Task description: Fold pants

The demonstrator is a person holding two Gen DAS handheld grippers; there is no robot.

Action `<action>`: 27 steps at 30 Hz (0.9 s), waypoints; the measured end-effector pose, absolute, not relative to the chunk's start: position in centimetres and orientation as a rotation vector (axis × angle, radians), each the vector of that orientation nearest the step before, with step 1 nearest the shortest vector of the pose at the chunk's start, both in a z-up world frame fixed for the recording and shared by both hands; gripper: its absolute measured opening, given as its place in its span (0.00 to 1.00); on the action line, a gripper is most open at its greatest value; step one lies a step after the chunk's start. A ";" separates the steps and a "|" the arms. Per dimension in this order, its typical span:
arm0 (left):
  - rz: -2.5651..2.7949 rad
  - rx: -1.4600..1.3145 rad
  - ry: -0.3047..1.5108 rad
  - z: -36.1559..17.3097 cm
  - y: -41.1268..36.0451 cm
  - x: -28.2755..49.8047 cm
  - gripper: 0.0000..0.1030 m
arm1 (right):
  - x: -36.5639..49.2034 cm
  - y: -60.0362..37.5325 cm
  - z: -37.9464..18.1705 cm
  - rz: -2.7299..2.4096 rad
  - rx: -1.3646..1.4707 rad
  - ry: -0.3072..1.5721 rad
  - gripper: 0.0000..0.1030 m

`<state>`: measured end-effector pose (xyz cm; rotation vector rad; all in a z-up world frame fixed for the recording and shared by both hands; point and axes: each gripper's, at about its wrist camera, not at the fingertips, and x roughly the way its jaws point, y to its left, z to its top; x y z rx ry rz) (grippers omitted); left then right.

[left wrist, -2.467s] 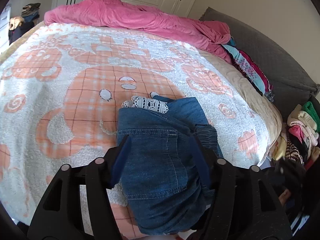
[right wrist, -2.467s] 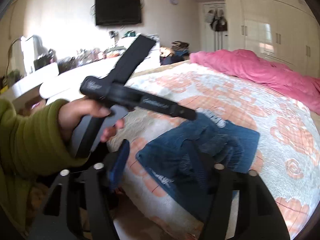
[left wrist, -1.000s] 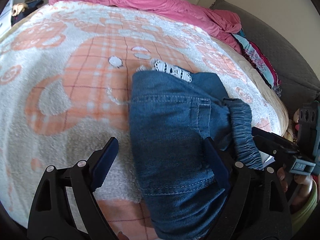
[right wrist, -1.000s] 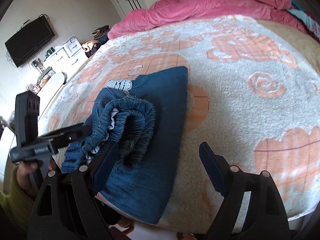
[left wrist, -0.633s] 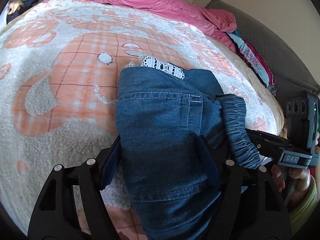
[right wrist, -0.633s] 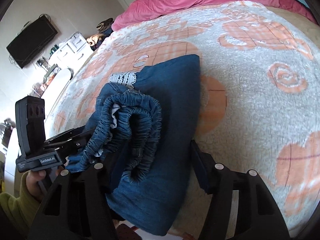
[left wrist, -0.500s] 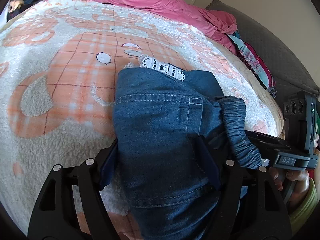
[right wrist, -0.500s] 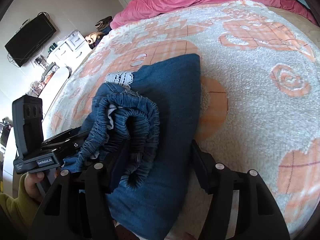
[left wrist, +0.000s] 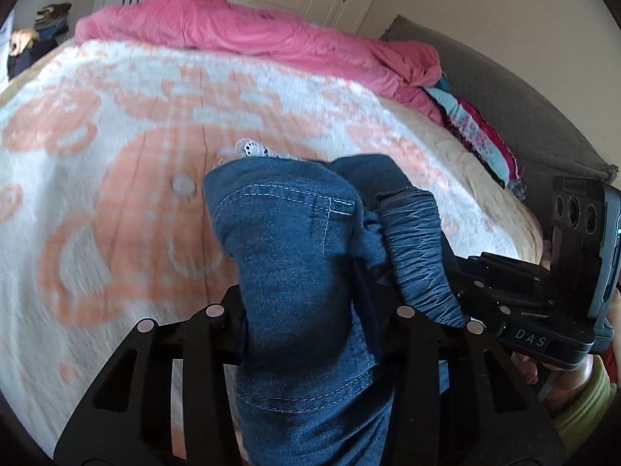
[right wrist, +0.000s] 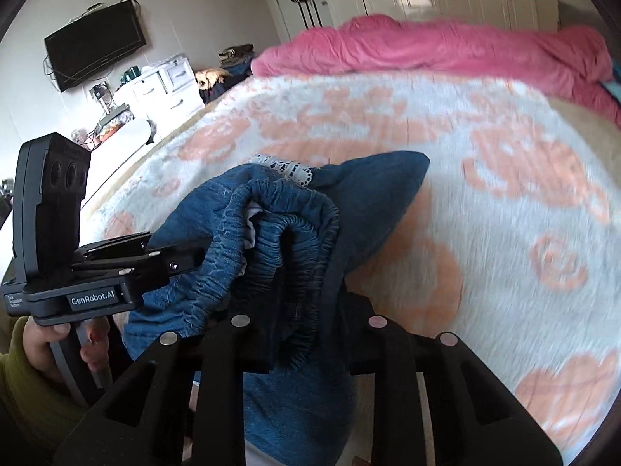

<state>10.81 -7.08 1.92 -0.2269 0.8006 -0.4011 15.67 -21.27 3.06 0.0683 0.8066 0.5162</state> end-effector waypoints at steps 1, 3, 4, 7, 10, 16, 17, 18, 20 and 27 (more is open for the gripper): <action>-0.398 -0.227 0.793 2.3 -7.0 11.2 0.33 | 16.4 -21.2 3.7 0.518 0.062 0.793 0.22; -0.388 -0.230 0.776 3.0 -6.6 12.1 0.33 | 17.5 -20.9 4.5 0.523 0.057 0.774 0.22; -0.383 -0.230 0.770 3.3 -6.5 12.7 0.33 | 18.2 -20.7 4.8 0.524 0.055 0.765 0.22; -0.370 -0.222 0.761 3.8 -6.5 14.1 0.33 | 19.9 -20.6 4.9 0.519 0.058 0.759 0.22; -0.361 -0.208 0.765 3.6 -6.5 15.4 0.33 | 21.3 -20.6 4.5 0.509 0.063 0.769 0.22; -0.353 -0.211 0.782 1.9 -6.4 17.3 0.33 | 23.5 -20.4 3.0 0.485 0.058 0.795 0.22; -0.350 -0.213 0.786 1.6 -6.4 17.6 0.34 | 23.8 -20.4 2.7 0.483 0.061 0.801 0.22; -0.347 -0.214 0.789 1.3 -6.4 17.7 0.34 | 24.0 -20.4 2.4 0.481 0.064 0.806 0.22; -0.342 -0.216 0.801 0.6 -6.4 18.1 0.35 | 24.4 -20.3 1.8 0.473 0.064 0.823 0.22; -0.316 -0.220 0.854 -1.6 -6.0 18.8 0.45 | 24.9 -20.4 -0.3 0.438 0.077 0.897 0.28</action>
